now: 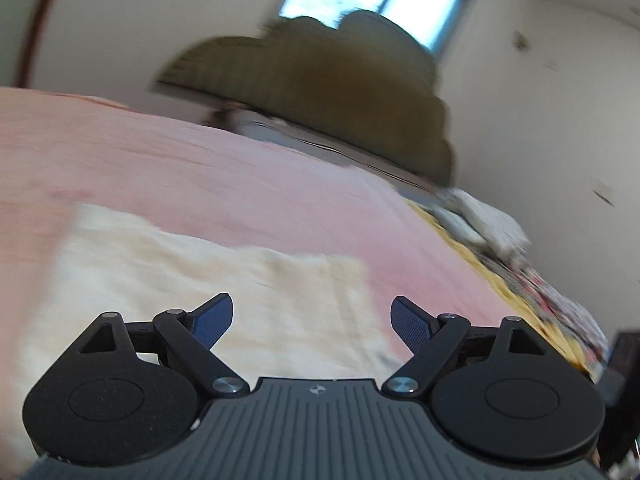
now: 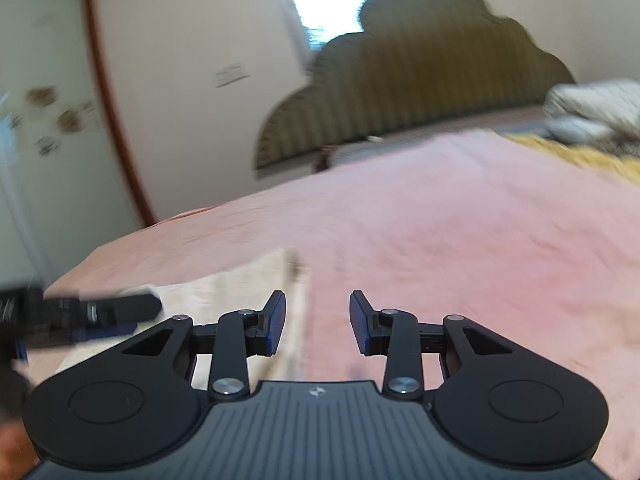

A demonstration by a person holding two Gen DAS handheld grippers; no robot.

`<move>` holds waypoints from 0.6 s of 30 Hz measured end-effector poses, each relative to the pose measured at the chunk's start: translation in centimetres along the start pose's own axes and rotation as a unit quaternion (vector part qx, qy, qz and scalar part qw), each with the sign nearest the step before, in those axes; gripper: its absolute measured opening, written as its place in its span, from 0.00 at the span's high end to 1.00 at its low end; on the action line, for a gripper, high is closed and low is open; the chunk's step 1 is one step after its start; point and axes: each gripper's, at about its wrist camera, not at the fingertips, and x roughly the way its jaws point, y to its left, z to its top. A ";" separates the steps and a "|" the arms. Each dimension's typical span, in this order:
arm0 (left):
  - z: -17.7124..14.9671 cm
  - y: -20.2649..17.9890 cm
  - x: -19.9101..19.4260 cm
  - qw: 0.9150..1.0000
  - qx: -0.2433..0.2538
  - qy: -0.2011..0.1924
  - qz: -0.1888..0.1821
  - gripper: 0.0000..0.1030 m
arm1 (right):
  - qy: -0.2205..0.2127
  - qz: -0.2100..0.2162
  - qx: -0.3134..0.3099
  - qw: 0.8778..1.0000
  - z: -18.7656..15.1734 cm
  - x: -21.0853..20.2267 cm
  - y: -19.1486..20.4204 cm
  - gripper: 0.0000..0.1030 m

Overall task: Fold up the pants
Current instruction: 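Open both grippers and release the folded pants onto the bed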

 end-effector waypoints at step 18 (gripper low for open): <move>1.2 11.8 -5.1 0.994 -0.085 0.002 0.073 0.21 | 0.062 0.093 -0.142 0.984 -1.3 0.7 8.9 0.62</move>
